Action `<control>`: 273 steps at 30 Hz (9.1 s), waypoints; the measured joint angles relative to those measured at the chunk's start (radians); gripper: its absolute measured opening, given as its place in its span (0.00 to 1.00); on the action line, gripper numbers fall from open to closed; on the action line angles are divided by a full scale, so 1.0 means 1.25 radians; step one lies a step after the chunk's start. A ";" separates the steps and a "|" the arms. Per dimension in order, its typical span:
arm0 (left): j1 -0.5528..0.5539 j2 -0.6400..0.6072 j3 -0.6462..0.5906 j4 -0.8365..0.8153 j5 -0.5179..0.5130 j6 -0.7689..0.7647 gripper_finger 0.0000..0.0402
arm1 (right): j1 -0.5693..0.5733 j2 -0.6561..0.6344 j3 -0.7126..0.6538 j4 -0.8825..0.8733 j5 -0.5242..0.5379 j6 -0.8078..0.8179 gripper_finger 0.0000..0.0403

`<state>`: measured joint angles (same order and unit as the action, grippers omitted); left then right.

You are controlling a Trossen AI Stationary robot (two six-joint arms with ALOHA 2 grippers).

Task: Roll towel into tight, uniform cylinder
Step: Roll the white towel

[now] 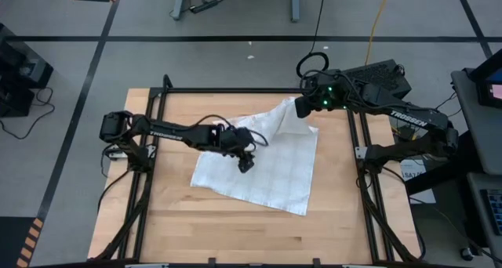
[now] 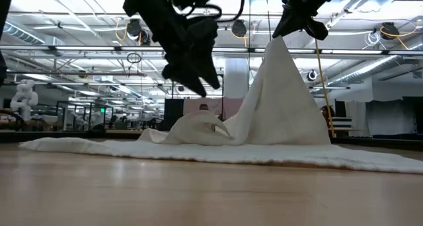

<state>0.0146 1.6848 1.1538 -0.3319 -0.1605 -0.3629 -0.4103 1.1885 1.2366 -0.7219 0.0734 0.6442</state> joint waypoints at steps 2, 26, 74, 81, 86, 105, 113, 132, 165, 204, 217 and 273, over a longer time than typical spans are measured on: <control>-0.023 0.009 0.000 0.072 -0.066 0.076 0.76 | 0.000 0.000 0.000 0.001 0.000 0.004 0.01; -0.033 0.184 0.021 0.079 -0.269 0.204 0.70 | 0.000 -0.001 -0.001 0.061 0.000 -0.001 0.01; 0.110 -0.113 0.176 0.242 -0.274 0.136 0.01 | 0.005 0.025 -0.001 0.329 -0.058 0.083 0.01; 0.067 -0.092 0.176 0.217 -0.315 0.129 0.01 | 0.011 0.071 -0.001 0.320 -0.064 0.228 0.01; 0.048 -0.053 0.174 0.206 -0.397 0.129 0.01 | 0.011 0.111 -0.001 0.323 -0.058 0.383 0.01; 0.163 -0.082 0.175 0.307 -0.402 0.236 0.01 | -0.181 0.226 0.000 0.670 -0.295 0.439 0.01; 0.115 -0.066 0.175 0.248 -0.432 0.211 0.01 | -0.161 0.226 0.000 0.624 -0.355 0.439 0.01; 0.060 -0.057 0.175 0.261 -0.540 0.211 0.01 | -0.152 0.226 -0.001 0.669 -0.399 0.508 0.04; 0.093 -0.057 0.175 0.289 -0.419 0.259 0.01 | -0.152 0.226 -0.001 0.656 -0.392 0.523 0.13; 0.093 -0.017 0.175 0.338 -0.381 0.365 0.01 | -0.152 0.226 -0.001 0.639 -0.413 0.541 0.29; 0.093 -0.017 0.175 0.337 -0.356 0.401 0.01 | -0.152 0.226 -0.001 0.633 -0.412 0.518 0.09; 0.306 -0.187 0.175 0.129 0.420 0.137 0.59 | -0.076 0.090 -0.001 0.542 -0.786 -0.033 0.00</control>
<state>0.3974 1.4510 1.3727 -0.1704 0.3646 -0.1911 -0.5058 1.3015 1.2354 -0.0443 -0.9085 0.6027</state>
